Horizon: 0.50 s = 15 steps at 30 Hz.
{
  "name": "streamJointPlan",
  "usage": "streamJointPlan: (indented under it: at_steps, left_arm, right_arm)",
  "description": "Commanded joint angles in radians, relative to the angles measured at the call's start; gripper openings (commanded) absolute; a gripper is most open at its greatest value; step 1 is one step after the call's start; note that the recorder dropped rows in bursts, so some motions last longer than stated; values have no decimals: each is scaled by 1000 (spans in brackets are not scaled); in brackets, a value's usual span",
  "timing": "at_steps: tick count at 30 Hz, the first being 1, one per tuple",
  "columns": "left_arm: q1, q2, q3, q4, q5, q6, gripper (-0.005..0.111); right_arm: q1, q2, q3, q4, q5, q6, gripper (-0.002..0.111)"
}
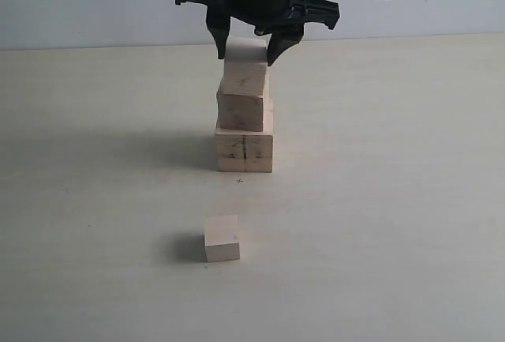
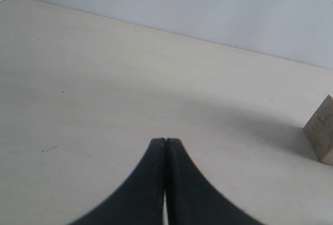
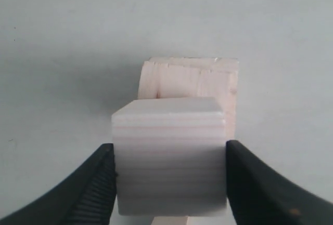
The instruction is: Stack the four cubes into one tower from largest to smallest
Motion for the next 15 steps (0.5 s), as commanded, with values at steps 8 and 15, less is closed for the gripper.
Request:
streamJointPlan:
  at_steps: [8, 15]
  left_arm:
    - [-5, -5, -2, 1, -11, -7, 0]
    - [-5, -5, -2, 1, -11, -7, 0]
  right_arm:
    - [-3, -12, 3, -17, -71, 45, 35]
    - [-3, 2, 3, -28, -33, 45, 35]
